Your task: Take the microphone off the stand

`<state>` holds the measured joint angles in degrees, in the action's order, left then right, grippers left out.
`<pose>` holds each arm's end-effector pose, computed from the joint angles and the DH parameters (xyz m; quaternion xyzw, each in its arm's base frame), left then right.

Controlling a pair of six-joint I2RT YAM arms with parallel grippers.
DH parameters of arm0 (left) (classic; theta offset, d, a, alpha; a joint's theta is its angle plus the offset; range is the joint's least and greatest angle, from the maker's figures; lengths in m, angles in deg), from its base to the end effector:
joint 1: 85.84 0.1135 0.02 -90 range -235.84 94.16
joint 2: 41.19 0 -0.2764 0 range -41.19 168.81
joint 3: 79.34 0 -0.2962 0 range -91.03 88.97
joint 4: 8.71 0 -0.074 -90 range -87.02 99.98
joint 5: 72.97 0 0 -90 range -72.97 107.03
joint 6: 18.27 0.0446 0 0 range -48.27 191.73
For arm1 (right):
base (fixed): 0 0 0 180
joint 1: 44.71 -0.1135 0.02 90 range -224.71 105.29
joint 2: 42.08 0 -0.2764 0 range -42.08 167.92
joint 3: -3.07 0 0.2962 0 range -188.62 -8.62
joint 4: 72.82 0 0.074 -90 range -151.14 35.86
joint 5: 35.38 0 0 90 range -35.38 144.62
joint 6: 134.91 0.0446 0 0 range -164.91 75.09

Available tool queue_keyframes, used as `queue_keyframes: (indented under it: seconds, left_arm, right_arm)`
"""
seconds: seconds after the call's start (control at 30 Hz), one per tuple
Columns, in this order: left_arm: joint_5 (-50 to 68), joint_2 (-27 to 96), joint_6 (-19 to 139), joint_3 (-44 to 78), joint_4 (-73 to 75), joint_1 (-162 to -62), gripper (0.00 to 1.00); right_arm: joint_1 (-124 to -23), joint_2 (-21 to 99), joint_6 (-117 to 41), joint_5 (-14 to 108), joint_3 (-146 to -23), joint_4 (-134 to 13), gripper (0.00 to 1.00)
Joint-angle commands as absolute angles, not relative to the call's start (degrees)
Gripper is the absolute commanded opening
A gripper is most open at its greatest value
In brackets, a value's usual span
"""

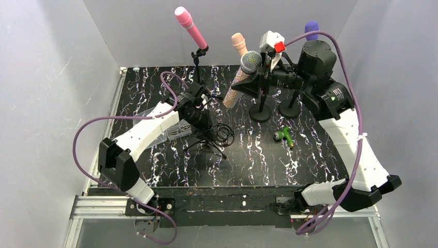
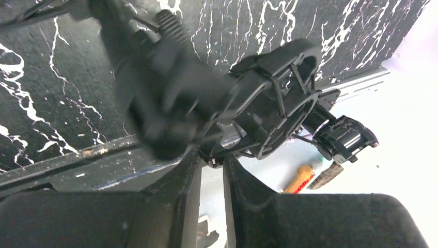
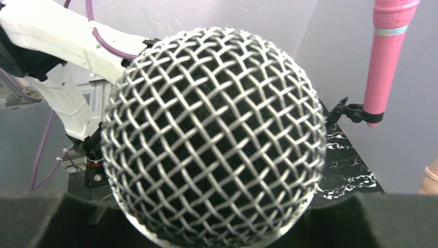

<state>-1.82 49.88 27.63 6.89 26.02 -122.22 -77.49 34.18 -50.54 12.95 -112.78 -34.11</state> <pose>0.3292 -0.2605 0.3422 0.0211 0.8663 -0.4182 0.2724 0.2277 0.1819 0.5724 -0.4550 0.5359 0.3989 0.5887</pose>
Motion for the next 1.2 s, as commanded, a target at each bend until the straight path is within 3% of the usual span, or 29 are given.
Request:
queue_keyframes:
  seconds: [0.0, 0.27, 0.6, 0.83, 0.97, 1.0, 1.17]
  left_arm:
    - [-2.46, 49.27, 29.28, 6.84, 33.02, -123.28, 0.0]
    - [-6.99, 48.1, 29.31, 5.14, 29.05, -123.19, 0.0]
    - [-14.28, 45.14, 32.29, 7.03, 21.96, -120.29, 0.03]
    - [-16.87, 43.1, 31.1, 11.86, 19.86, -118.53, 0.09]
    - [-16.36, 42.99, 31.05, 12.46, 19.79, -118.54, 0.18]
    - [-15.92, 42.99, 31.58, 12.51, 19.6, -118.54, 0.27]
    - [-15.96, 42.34, 33.71, 12.61, 18.22, -118.54, 0.47]
  right_arm:
    - [-77.52, 32.18, -52.26, 16.34, -113.99, -35.84, 0.01]
    - [-74.42, 27.05, -53.76, 18.59, -107.32, -35.12, 0.01]
    - [-64.72, 10.4, -64.2, 23.19, -77.06, -25.93, 0.01]
    - [-60.37, 5.68, -62.7, 29.33, -69.14, -20.25, 0.01]
    - [-60.18, 8.54, -61.28, 28.52, -68.42, -16.46, 0.01]
    - [-60.17, 11.8, -56.32, 25.11, -66.2, -17.82, 0.01]
    - [-60.34, 19.15, -50.75, 19.15, -63.87, -20.59, 0.01]
